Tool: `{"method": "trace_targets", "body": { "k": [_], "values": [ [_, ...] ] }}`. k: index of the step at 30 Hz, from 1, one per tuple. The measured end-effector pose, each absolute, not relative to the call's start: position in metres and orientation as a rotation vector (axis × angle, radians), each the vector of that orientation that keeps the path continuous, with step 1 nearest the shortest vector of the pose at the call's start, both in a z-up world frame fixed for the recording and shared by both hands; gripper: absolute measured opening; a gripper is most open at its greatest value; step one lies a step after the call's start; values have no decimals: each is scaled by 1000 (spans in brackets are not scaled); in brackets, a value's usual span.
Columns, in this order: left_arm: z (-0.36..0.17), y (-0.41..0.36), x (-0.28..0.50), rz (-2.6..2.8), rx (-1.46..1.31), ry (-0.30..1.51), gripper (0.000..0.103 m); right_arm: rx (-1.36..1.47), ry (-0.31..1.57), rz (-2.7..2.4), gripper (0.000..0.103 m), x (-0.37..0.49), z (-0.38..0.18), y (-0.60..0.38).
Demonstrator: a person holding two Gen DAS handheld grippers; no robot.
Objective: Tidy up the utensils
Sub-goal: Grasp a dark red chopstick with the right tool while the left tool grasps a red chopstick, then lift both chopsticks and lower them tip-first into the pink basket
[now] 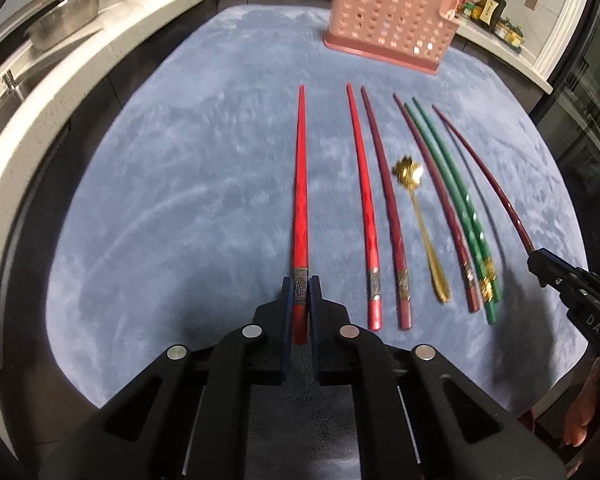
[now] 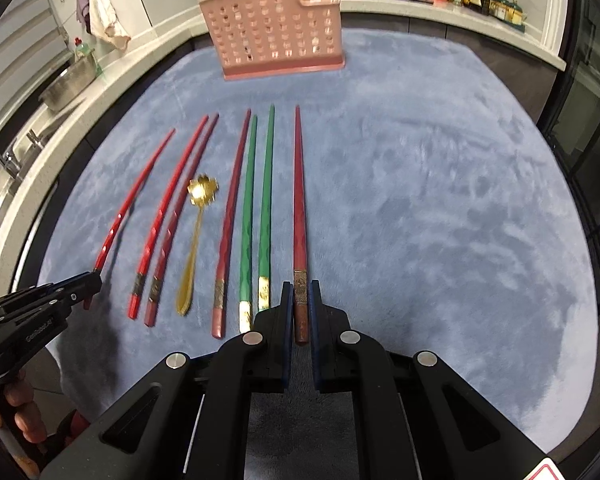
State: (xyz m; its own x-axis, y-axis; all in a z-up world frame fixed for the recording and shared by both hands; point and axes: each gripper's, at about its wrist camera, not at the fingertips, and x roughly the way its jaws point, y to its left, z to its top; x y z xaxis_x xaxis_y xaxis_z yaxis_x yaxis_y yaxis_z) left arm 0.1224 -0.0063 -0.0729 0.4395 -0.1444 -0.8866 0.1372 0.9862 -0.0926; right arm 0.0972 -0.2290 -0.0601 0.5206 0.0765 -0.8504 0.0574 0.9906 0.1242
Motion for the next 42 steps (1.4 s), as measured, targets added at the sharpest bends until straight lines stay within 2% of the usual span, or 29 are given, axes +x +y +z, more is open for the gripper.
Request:
{"method": "trace_targets", "body": {
  "k": [16, 42],
  "values": [
    [24, 7, 149, -180, -62, 902, 7, 212, 839, -1, 7, 117, 35, -257],
    [168, -4, 260, -212, -78, 604, 7, 283, 575, 27, 7, 215, 151, -291]
  ]
}}
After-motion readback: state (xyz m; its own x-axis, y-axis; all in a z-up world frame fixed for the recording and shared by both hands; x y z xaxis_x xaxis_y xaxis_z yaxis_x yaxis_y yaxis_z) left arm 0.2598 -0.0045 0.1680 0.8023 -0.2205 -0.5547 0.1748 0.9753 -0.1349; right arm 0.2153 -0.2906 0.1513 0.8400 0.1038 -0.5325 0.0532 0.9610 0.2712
